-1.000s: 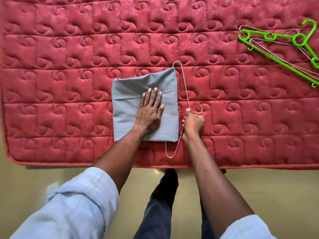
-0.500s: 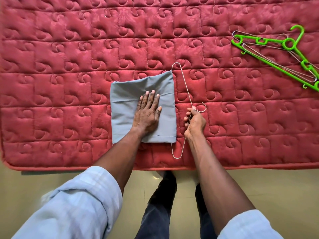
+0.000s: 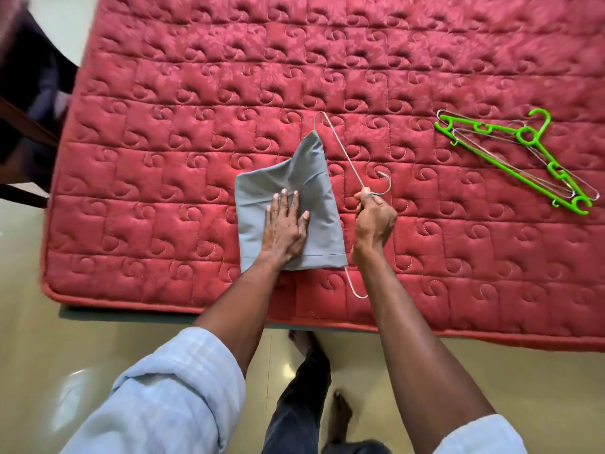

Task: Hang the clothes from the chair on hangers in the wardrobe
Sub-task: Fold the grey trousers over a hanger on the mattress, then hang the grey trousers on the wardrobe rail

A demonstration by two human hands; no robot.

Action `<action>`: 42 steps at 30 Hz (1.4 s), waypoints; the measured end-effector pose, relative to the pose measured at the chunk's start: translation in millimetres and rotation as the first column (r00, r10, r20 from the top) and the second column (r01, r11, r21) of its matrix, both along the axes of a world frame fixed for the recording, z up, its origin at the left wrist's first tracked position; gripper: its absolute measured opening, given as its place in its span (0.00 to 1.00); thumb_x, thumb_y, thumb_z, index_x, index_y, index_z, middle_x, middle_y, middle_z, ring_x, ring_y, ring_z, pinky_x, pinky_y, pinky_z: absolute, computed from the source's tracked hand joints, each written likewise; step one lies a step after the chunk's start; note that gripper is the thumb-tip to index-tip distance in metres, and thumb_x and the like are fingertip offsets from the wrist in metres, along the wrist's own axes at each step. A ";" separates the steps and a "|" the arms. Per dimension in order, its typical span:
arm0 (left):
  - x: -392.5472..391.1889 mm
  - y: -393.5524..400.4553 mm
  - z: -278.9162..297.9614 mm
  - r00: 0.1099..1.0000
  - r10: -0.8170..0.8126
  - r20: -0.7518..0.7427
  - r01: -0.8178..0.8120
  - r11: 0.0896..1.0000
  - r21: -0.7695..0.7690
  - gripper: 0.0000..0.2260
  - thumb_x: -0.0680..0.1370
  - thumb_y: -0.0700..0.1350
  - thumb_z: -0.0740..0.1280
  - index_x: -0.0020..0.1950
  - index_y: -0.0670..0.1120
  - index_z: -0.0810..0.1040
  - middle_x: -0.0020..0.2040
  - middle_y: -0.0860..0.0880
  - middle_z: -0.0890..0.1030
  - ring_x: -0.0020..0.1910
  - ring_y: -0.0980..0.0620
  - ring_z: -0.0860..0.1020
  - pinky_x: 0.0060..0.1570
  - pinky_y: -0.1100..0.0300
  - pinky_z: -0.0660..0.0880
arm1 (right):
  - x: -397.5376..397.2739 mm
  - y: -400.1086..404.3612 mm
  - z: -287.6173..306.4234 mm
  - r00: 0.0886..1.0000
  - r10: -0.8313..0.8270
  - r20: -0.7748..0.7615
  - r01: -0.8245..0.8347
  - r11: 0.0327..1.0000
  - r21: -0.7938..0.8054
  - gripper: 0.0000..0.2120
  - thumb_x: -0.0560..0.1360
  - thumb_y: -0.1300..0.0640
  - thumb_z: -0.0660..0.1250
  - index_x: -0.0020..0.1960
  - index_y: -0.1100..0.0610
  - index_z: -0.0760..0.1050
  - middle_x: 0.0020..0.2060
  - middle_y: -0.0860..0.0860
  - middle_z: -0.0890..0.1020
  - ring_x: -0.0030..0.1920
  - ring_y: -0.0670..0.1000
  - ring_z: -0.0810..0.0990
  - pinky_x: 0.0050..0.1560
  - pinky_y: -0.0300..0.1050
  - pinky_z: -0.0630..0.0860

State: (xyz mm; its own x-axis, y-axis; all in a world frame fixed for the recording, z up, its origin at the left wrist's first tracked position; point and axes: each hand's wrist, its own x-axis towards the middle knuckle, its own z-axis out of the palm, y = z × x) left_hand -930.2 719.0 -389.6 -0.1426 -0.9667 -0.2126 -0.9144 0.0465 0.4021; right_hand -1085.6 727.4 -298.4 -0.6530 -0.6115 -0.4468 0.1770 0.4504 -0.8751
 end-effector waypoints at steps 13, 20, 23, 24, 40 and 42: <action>60.8 116.7 250.7 0.839 0.306 -0.451 -0.459 0.843 -0.281 0.27 0.77 0.45 0.59 0.74 0.36 0.67 0.75 0.36 0.65 0.76 0.39 0.62 0.76 0.53 0.53 | 18.8 75.6 242.0 0.701 0.557 -0.446 -0.648 0.758 -0.073 0.19 0.76 0.56 0.67 0.27 0.57 0.70 0.21 0.45 0.67 0.29 0.46 0.66 0.32 0.47 0.59; 113.2 163.5 403.9 0.934 0.105 -0.341 -0.285 0.792 -0.540 0.29 0.75 0.45 0.69 0.74 0.39 0.67 0.73 0.38 0.69 0.75 0.40 0.63 0.76 0.47 0.55 | 49.9 108.4 363.9 0.374 0.742 -0.556 -0.896 0.444 -0.010 0.10 0.74 0.61 0.69 0.37 0.66 0.80 0.17 0.44 0.68 0.20 0.41 0.64 0.28 0.43 0.61; 140.3 174.8 454.1 0.963 0.082 -0.257 -0.215 0.808 -0.548 0.25 0.75 0.48 0.72 0.69 0.41 0.75 0.66 0.40 0.78 0.67 0.42 0.74 0.71 0.45 0.63 | 88.9 118.5 402.4 0.310 0.795 -0.522 -0.944 0.324 -0.066 0.11 0.74 0.63 0.68 0.33 0.62 0.79 0.17 0.44 0.69 0.20 0.42 0.63 0.26 0.41 0.60; 154.2 181.5 468.2 0.957 0.090 -0.275 -0.229 0.815 -0.532 0.21 0.75 0.50 0.72 0.65 0.42 0.79 0.61 0.41 0.81 0.62 0.42 0.78 0.66 0.48 0.69 | 106.7 123.9 413.0 0.297 0.804 -0.515 -0.953 0.287 -0.102 0.13 0.75 0.63 0.68 0.32 0.58 0.79 0.18 0.44 0.70 0.20 0.42 0.64 0.25 0.40 0.61; 469.5 289.3 531.3 0.733 0.445 -0.515 -0.675 0.570 -0.468 0.07 0.75 0.49 0.72 0.39 0.48 0.84 0.32 0.43 0.80 0.29 0.57 0.71 0.32 0.57 0.69 | 434.4 132.0 436.1 -0.393 0.517 -0.760 -0.919 -0.193 0.345 0.16 0.64 0.53 0.74 0.50 0.47 0.76 0.42 0.46 0.84 0.47 0.51 0.82 0.52 0.49 0.78; 520.5 293.6 537.5 0.697 0.459 -0.551 -0.711 0.537 -0.453 0.06 0.75 0.47 0.72 0.39 0.49 0.84 0.30 0.48 0.79 0.29 0.57 0.71 0.31 0.62 0.68 | 489.7 132.1 445.6 -0.350 0.468 -0.812 -0.937 -0.184 0.297 0.14 0.66 0.48 0.72 0.51 0.47 0.77 0.44 0.47 0.84 0.47 0.52 0.81 0.50 0.50 0.78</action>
